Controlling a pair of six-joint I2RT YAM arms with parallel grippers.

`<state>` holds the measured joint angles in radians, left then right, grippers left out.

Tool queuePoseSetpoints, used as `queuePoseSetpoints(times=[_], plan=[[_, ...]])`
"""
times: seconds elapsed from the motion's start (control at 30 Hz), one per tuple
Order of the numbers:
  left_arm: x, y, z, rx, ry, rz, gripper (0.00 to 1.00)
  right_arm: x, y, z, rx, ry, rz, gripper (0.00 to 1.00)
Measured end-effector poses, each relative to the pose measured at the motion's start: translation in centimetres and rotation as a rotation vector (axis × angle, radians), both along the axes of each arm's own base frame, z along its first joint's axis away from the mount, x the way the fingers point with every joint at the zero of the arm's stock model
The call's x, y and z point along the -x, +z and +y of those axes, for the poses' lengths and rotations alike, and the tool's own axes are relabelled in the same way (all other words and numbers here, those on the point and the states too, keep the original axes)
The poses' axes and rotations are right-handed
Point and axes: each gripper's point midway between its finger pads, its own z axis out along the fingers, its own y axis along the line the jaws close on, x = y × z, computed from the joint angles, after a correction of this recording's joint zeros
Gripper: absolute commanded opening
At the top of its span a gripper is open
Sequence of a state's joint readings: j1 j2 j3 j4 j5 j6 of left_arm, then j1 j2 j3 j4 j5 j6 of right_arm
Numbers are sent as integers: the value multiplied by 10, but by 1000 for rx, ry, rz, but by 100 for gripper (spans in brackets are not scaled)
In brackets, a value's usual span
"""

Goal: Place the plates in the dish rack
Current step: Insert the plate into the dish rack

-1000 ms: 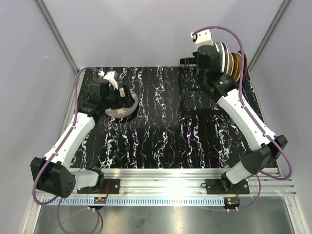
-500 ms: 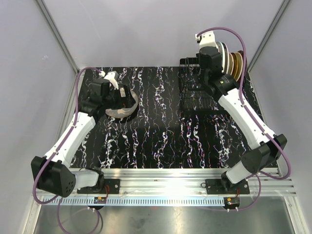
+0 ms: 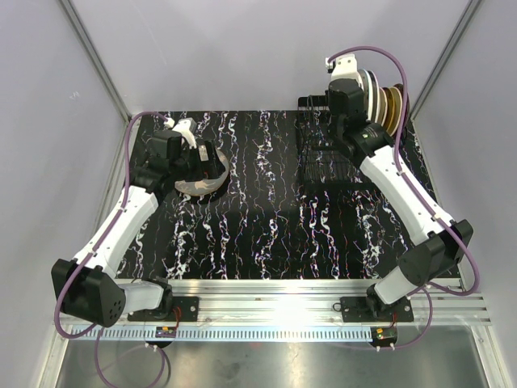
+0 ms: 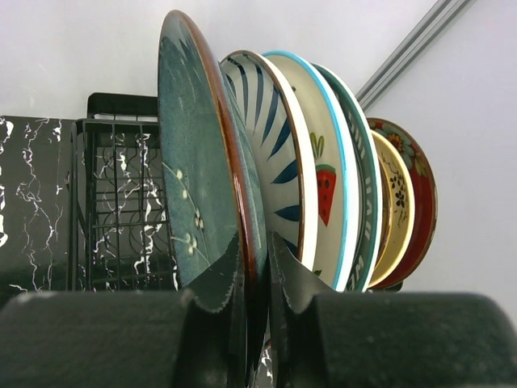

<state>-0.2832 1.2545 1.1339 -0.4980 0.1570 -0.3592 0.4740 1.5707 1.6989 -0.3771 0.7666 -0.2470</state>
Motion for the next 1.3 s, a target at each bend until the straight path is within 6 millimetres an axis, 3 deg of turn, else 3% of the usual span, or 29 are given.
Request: queuePoseSetpoints(times=[0.43,1.3], plan=[[1,0,-2,8,-5,3,99,-1,-5,0,-12,-9,-3,0],[0,-3,-4,14,-12,15,99,-4,17,-9,40,-55,-75,0]])
